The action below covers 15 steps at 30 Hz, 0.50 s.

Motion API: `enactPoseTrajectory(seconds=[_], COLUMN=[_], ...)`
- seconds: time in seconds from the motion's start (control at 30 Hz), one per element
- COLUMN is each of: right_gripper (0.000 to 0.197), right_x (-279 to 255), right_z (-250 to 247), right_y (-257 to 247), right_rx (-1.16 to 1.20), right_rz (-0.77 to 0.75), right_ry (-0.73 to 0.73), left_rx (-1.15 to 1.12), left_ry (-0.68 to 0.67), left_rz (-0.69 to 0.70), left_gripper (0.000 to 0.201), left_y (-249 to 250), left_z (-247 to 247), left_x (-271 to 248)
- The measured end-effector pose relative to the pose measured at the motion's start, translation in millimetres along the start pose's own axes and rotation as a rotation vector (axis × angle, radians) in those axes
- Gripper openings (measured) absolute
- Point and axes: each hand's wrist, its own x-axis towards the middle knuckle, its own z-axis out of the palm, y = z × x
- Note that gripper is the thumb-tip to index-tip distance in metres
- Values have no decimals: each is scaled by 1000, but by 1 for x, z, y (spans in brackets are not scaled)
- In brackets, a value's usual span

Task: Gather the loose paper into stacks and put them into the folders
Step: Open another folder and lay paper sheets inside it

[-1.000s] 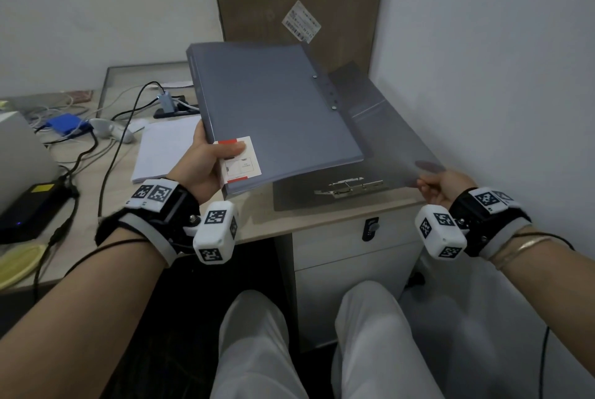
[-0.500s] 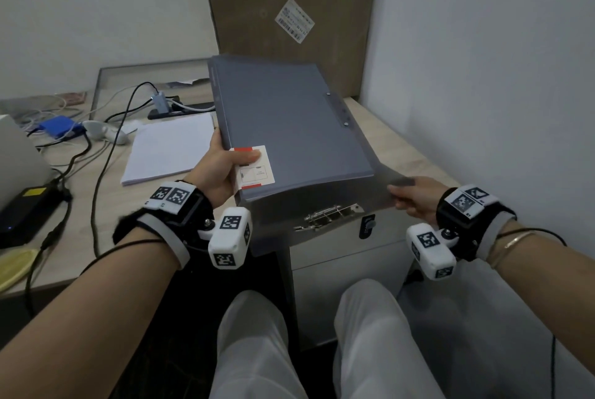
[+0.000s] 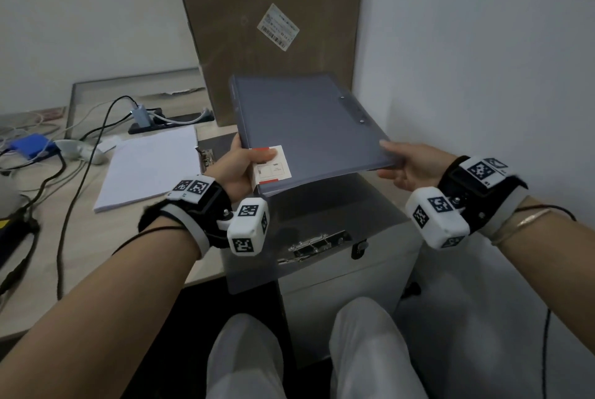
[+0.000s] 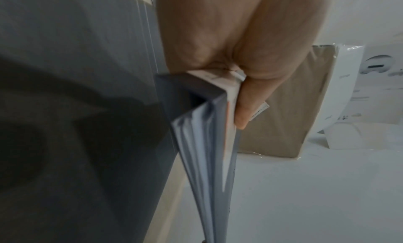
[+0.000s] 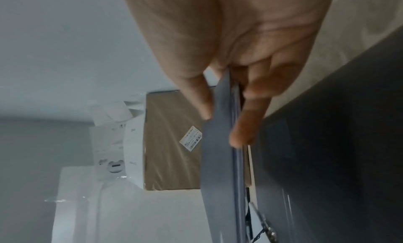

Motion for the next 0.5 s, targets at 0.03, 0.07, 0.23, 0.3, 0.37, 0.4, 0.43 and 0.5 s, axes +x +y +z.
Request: enactPoseTrajectory(seconds=[0.03, 0.07, 0.23, 0.3, 0.37, 0.4, 0.43, 0.5], right_gripper=[7, 6, 12, 16, 16, 16, 15, 13], right_x=[6, 13, 48, 64, 83, 92, 101, 118], right_z=[-1, -5, -27, -41, -54, -61, -66, -77], right_y=[-3, -5, -14, -17, -21, -22, -23, -24], right_rx=[-21, -44, -95, -124, -127, -124, -135, -181], right_rz=[-19, -46, -111, -106, -82, -67, -46, 0], right_ry=[37, 65, 227, 293, 329, 337, 350, 383], left_rx=[4, 8, 34, 71, 117, 145, 175, 282], left_ry=[0, -1, 1, 1, 9, 22, 36, 37], left_rz=[-17, -32, -109, -162, -213, -228, -243, -286], left_gripper=[68, 68, 68, 69, 66, 62, 57, 45], left_y=[1, 1, -4, -5, -5, -7, -9, -15], left_z=[4, 8, 33, 43, 53, 57, 59, 63], left_x=[7, 13, 60, 83, 107, 117, 127, 147])
